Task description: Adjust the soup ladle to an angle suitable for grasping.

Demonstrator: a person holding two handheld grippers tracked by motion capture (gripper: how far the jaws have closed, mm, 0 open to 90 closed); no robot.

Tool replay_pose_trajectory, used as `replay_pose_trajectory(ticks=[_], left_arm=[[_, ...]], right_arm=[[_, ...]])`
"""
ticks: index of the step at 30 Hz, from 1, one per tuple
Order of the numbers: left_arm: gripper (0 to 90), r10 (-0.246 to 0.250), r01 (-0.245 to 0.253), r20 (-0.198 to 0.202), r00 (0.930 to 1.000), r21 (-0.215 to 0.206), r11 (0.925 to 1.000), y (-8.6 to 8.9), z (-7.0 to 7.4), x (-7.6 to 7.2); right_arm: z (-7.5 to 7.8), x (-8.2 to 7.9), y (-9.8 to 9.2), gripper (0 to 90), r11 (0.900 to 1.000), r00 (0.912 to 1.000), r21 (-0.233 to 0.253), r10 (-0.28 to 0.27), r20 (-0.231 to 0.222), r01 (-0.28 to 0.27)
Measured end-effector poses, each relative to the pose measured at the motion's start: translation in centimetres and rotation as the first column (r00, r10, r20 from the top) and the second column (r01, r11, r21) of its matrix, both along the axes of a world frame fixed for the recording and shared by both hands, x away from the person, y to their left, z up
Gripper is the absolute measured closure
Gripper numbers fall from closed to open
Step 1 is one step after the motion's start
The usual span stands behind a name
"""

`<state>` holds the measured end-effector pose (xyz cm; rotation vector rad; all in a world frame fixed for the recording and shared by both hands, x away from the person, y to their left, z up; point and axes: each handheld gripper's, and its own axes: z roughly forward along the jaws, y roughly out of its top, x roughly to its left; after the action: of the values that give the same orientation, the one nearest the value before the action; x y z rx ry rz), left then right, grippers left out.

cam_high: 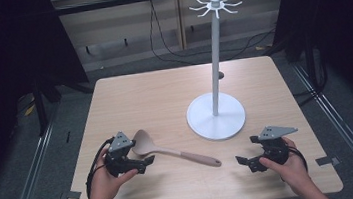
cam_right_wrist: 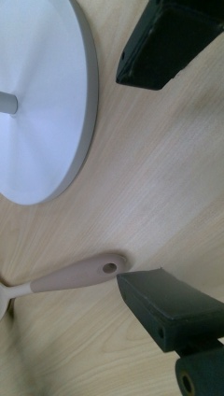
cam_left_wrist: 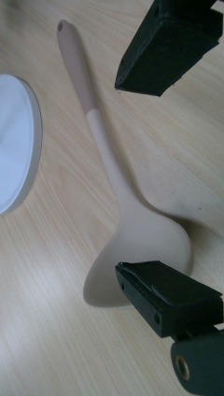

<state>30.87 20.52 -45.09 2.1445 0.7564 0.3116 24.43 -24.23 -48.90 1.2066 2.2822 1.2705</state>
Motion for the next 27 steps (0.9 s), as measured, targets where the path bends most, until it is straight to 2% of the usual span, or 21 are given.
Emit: replay_pose_trajectory(ticks=[4,10,13,14,16,21,22,24,26,27], left_arm=[[10.6,-0.017,0.017,0.007,0.9998,0.0,0.9999,-0.4,0.2,0.0],[12.2,-0.046,0.046,-0.007,0.9989,-0.001,0.9989,-1.2,0.0,-0.1],[15.9,-0.058,0.058,-0.016,0.9982,-0.002,0.9983,-1.6,-0.1,-0.2],[15.9,-0.056,0.057,-0.017,0.9983,0.013,0.9983,-1.7,0.0,-0.3],[18.7,-0.063,0.064,-0.025,0.9977,0.015,0.9979,-1.9,-0.1,-0.3],[36.1,-0.093,0.095,-0.04,0.9948,0.029,0.9951,-2.6,-0.3,-0.6],[39.4,-0.101,0.103,-0.058,0.9932,0.029,0.9943,-2.8,-0.4,-0.6],[48.4,-0.123,0.125,-0.077,0.9894,0.024,0.9918,-3.2,-0.8,-0.7],[56.3,-0.149,0.152,-0.116,0.9821,0.015,0.9883,-3.7,-1.3,-0.7],[61.1,-0.161,0.165,-0.127,0.9788,0.024,0.986,-3.9,-1.4,-0.7]], right_arm=[[-0.2,-0.1,0.2,4.9,1.0,0.9999,-0.017,0.01,-0.003,-0.01],[-0.1,-0.1,0.2,4.8,1.0,1.0,-0.012,0.0,-0.004,0.0],[-0.2,-0.2,0.0,4.9,1.0,0.9999,-0.014,-0.008,-0.008,0.008],[-0.2,-0.2,0.0,4.9,1.0,0.9999,-0.014,-0.008,-0.008,0.008],[-0.2,-0.2,0.0,4.9,1.0,0.9999,-0.011,-0.007,-0.01,0.007],[-0.3,-0.4,-0.1,4.8,1.0,0.9999,-0.013,-0.007,-0.013,0.007],[-0.3,-0.4,-0.2,4.9,1.0,0.9999,-0.013,-0.008,-0.009,0.008],[-0.3,-0.4,-0.3,4.9,1.0,0.9998,-0.013,-0.016,-0.009,0.016],[-0.3,-0.5,-0.4,4.9,1.0,0.9997,-0.014,-0.024,-0.01,0.024],[-0.3,-0.5,-0.5,4.9,1.0,0.9997,-0.015,-0.023,-0.009,0.023]])
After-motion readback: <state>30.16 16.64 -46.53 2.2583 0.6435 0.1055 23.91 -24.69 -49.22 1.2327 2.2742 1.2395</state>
